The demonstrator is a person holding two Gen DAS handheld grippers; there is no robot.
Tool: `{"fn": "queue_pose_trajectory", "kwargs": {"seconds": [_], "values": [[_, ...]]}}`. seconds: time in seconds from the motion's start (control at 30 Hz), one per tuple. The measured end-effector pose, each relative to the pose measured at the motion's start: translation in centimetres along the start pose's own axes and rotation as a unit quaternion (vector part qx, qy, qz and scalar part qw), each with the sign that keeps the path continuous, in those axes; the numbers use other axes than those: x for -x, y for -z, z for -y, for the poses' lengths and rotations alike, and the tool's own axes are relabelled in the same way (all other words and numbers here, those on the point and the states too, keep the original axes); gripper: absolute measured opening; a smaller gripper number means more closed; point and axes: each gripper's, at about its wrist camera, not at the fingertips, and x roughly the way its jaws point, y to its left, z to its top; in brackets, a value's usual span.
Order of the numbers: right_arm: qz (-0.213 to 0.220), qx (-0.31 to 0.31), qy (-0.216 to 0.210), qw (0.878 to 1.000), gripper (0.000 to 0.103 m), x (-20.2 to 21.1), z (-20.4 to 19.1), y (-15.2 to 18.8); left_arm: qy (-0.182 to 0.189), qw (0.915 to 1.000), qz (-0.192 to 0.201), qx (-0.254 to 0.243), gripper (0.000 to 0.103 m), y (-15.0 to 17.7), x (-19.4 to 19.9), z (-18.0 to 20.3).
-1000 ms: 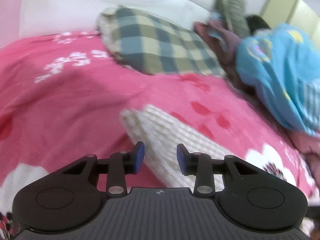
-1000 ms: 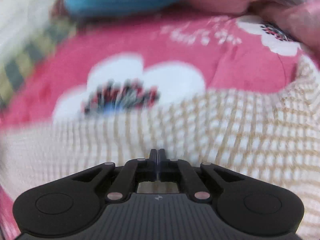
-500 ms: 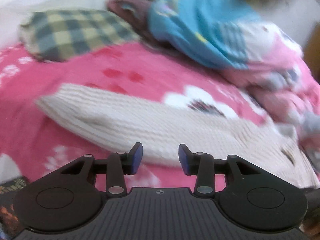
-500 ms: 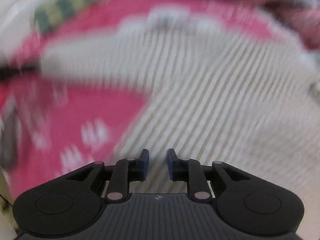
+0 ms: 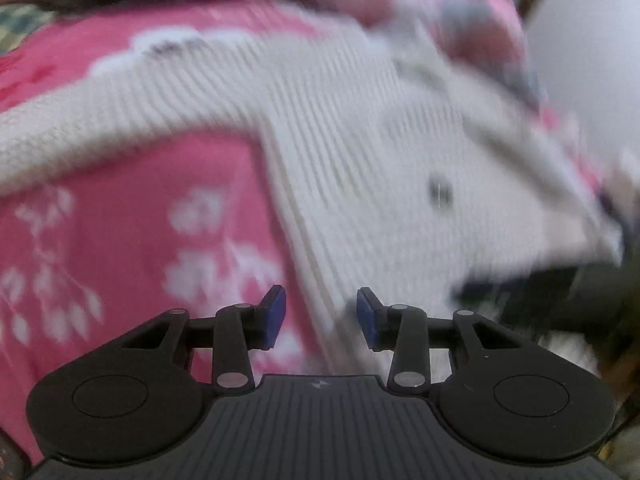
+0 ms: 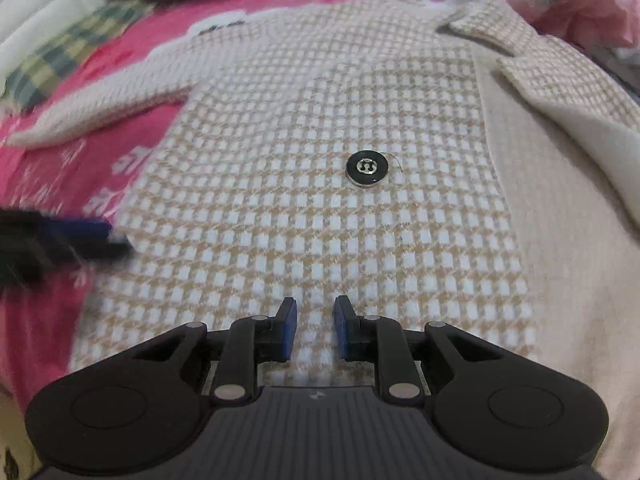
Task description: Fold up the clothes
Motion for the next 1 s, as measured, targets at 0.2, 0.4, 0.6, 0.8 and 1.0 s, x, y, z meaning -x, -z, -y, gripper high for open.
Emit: {"fn": "queue_pose_trajectory", "kwargs": {"seconds": [0.2,0.4,0.6,0.8,1.0], "values": [[-0.020,-0.027,-0.017,0.999,0.026,2.8,2.0,5.1,-0.012,0.9990,-0.016,-0.040,0.039,1.3,0.2,1.6],[-0.049,-0.033,-0.061,0.996,0.030,4.2,4.5,4.8,-0.055,0.9973,-0.016,-0.046,0.039,0.1,0.6,3.6],[0.024,-0.096,-0.083,0.992,0.031,6.2,12.8,-0.6,-0.058,0.9981,0.023,-0.002,0.039,-2.1,0.1,8.1],[0.054,-0.186,-0.157,0.968,0.032,-1.7,19.9,-13.8,-0.061,0.9963,0.024,0.056,0.039,-1.9,-3.1,12.8],[-0.048,-0.261,-0.144,0.953,0.033,-11.0,22.6,-21.3,-0.075,0.9925,0.009,0.096,0.039,-0.3,-4.2,15.6]]}}
